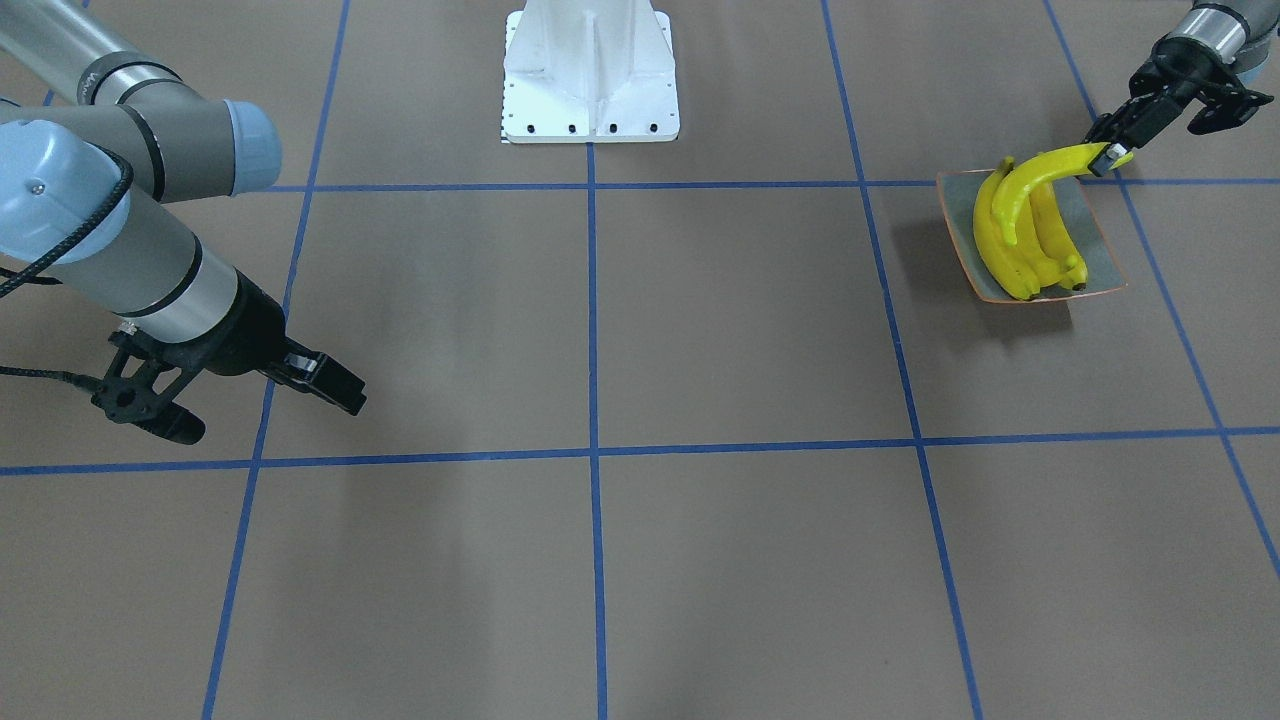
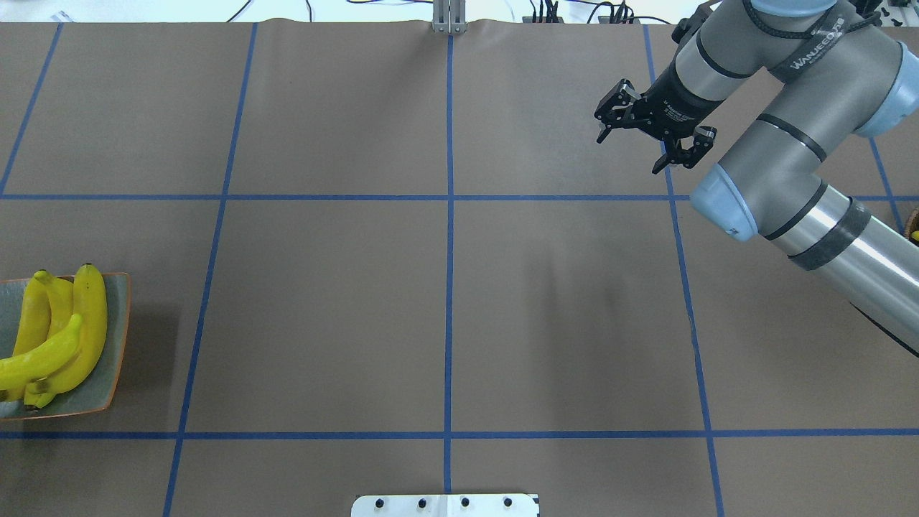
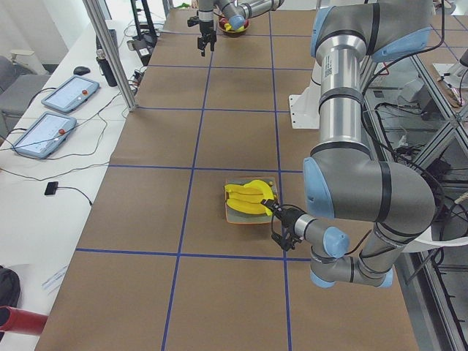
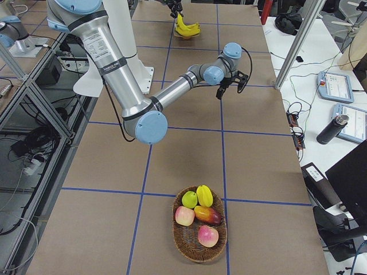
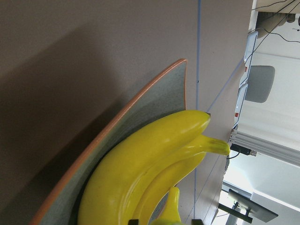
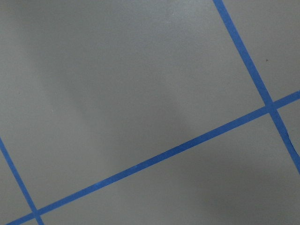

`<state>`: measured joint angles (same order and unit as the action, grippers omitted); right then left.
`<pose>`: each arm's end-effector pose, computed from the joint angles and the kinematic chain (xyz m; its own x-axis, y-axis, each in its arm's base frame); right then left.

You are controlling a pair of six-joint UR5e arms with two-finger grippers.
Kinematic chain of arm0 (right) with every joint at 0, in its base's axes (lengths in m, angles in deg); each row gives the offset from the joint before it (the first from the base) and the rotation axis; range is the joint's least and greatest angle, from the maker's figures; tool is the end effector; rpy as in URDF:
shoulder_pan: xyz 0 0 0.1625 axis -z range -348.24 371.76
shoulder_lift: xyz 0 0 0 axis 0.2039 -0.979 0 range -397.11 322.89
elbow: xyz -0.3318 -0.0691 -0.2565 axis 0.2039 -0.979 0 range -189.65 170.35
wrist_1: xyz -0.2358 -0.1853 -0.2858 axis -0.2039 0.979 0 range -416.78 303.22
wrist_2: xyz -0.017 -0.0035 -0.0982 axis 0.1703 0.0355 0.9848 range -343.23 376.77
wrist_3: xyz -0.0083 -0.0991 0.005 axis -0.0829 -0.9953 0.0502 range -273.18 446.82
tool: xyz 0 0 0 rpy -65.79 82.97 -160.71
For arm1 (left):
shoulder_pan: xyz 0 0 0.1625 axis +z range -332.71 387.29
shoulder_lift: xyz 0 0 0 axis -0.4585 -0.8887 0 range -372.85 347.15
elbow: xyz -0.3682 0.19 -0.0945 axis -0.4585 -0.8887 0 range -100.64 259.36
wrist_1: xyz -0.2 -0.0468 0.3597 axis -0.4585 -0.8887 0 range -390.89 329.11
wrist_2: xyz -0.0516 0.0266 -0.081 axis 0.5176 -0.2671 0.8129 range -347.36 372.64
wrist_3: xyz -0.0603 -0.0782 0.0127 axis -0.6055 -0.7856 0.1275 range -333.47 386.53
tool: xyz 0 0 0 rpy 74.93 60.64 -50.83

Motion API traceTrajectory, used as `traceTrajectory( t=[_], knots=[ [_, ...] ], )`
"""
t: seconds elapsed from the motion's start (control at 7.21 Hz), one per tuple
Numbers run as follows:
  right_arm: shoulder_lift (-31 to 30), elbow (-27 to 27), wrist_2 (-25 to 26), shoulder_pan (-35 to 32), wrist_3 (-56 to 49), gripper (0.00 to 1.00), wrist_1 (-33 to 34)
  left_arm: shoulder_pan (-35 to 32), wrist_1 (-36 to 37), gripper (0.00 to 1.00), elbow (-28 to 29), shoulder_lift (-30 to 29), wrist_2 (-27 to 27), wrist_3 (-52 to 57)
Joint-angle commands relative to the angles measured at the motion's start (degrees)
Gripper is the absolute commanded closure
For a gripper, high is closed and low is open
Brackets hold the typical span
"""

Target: Transfer all bananas from basket to plate

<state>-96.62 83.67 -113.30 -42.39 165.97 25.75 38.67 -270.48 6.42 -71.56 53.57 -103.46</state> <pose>-0.3344 -0.5810 0.3018 0.5021 0.4492 0.7390 -0.2822 0.8929 -0.3509 0.1240 -0.1877 0.7082 -0.5302 -0.5361 -0.6568 0.3348 0.5794 -0.7431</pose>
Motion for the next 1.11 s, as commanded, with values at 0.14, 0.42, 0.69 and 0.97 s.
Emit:
traceTrajectory(
  t=[0.14, 0.42, 0.69, 0.97],
  knots=[
    [-0.1, 0.0, 0.9, 0.8, 0.0, 0.0, 0.0, -0.9, 0.1, 0.71, 0.1, 0.1, -0.5, -0.7],
    [-0.1, -0.1, 1.2, 1.2, 0.0, 0.0, 0.0, -1.1, 1.7, 0.63, 0.0, 0.0, -0.5, -0.7],
    [-0.2, -0.1, 1.6, 1.4, -0.1, 0.0, 0.0, -1.1, 4.7, 0.54, -0.7, 0.0, -0.4, -0.6],
    [-0.2, -0.1, 1.7, 1.5, -0.1, 0.0, 0.0, -1.1, 6.1, 0.13, -1.6, 0.0, -0.4, 0.3]
  ],
)
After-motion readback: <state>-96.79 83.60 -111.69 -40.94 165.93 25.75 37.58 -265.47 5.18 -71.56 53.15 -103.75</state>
